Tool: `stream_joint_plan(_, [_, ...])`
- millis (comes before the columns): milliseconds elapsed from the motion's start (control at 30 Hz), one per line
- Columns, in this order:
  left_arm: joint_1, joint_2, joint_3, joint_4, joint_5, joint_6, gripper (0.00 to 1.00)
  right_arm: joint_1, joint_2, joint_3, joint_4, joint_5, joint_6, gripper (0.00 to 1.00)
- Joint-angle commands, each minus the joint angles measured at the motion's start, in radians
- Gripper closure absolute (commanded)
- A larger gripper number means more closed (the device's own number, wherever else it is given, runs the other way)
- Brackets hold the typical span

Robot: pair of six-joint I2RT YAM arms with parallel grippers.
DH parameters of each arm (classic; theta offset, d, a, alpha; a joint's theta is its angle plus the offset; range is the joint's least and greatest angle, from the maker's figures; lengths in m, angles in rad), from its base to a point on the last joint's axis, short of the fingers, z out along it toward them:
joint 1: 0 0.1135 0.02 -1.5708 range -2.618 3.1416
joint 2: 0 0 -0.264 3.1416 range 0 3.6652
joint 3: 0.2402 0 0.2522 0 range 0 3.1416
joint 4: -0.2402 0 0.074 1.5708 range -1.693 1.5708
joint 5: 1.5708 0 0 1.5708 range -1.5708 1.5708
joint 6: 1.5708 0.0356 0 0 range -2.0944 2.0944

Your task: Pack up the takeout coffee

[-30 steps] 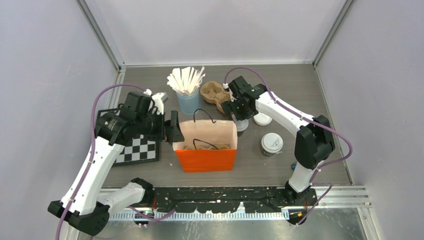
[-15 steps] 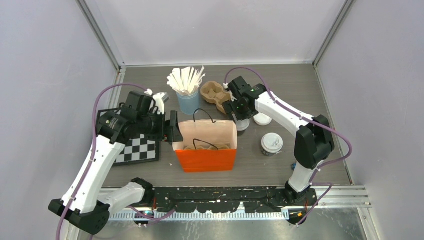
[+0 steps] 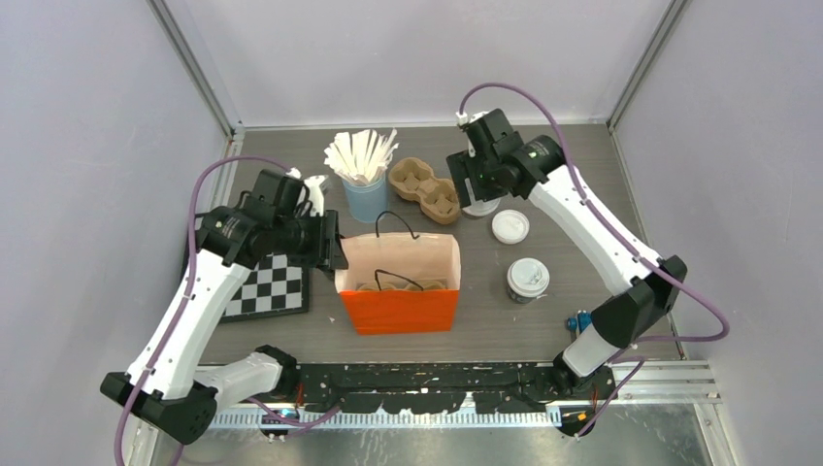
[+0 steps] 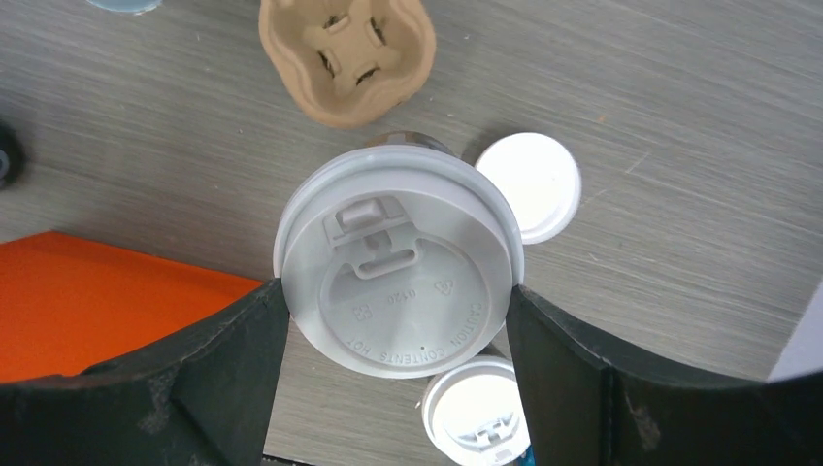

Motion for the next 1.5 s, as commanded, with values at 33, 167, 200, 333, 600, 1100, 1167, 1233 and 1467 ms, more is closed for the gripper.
stream_joint_plan(33, [-0.003, 0.005, 0.053, 0.075, 0.018, 0.002, 0.73, 0.0, -0.096, 0.131, -0.122, 0.056, 0.011, 0.25])
stream_joint_plan(167, [-0.003, 0.015, 0.045, 0.125, 0.034, -0.024, 0.93, 0.001, -0.121, 0.234, -0.186, 0.037, 0.006, 0.25])
stream_joint_plan(200, [-0.003, 0.021, 0.047, 0.132, 0.035, -0.03, 0.98, 0.001, -0.127, 0.263, -0.205, 0.033, 0.003, 0.25])
stream_joint_plan(333, [-0.002, 0.042, 0.051, 0.171, 0.046, -0.046, 1.0, 0.001, -0.163, 0.349, -0.243, 0.017, -0.022, 0.25])
stream_joint_plan(600, [-0.003, 0.09, 0.043, 0.278, 0.085, -0.129, 1.0, 0.054, -0.273, 0.368, -0.217, -0.139, -0.046, 0.25])
stream_joint_plan(1100, [-0.004, 0.153, 0.068, 0.3, 0.107, -0.191, 0.75, 0.309, -0.375, 0.257, -0.021, -0.214, 0.023, 0.27])
stream_joint_plan(1167, [-0.004, 0.147, 0.078, 0.29, 0.102, -0.187, 0.71, 0.332, -0.364, 0.254, -0.009, -0.215, 0.022, 0.27])
stream_joint_plan(1233, [-0.004, 0.144, 0.088, 0.273, 0.1, -0.184, 0.66, 0.352, -0.35, 0.255, -0.002, -0.215, 0.019, 0.27])
stream_joint_plan(1467, [-0.004, 0.165, 0.135, 0.188, 0.103, -0.154, 0.59, 0.387, -0.318, 0.242, 0.04, -0.252, 0.007, 0.27])
